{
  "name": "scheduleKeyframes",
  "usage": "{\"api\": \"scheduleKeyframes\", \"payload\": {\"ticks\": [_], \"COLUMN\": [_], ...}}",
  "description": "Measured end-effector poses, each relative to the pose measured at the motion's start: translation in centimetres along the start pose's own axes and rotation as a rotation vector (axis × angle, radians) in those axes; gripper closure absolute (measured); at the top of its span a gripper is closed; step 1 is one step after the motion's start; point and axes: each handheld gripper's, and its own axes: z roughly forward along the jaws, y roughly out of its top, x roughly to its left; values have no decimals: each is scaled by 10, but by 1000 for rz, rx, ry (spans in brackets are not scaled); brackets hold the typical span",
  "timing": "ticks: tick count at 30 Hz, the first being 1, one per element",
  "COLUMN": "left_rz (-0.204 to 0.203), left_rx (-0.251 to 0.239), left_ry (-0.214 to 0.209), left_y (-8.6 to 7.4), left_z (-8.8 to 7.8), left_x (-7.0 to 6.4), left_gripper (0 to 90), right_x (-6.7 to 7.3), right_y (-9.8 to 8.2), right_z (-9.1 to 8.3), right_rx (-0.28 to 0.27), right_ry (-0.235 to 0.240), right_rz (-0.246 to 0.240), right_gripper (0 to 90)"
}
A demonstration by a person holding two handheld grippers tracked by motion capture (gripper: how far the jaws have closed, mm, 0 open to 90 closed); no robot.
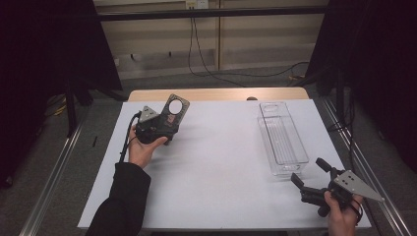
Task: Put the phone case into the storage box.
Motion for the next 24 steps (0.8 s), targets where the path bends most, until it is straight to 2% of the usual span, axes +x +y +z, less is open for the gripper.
{"api": "scheduleKeyframes", "payload": {"ticks": [3, 4, 6, 8, 10, 11, 24], "left_rz": [-8, -9, -30, -14, -28, -20, -35], "left_rx": [-22, -28, -50, -57, -70, -69, -111], "left_ry": [-2, -17, -19, -20, -32, -32, -108], "left_y": [1, 1, 2, 2, 1, 1, -12], "left_z": [-5, -6, -10, -13, -16, -18, -32], "left_x": [0, 0, -1, -2, -4, -4, -16], "left_gripper": [124, 124, 124, 124, 124, 124, 124], "right_x": [0, 0, 0, 0, 0, 0, 0], "right_y": [0, 0, 0, 0, 0, 0, 0], "right_z": [0, 0, 0, 0, 0, 0, 0], "right_rx": [0, 0, 0, 0, 0, 1, 1], "right_ry": [-1, -1, -1, -2, -3, -2, -2], "right_rz": [1, 1, 0, 0, 1, 1, -1], "right_gripper": [0, 0, 0, 0, 0, 0, 0]}}
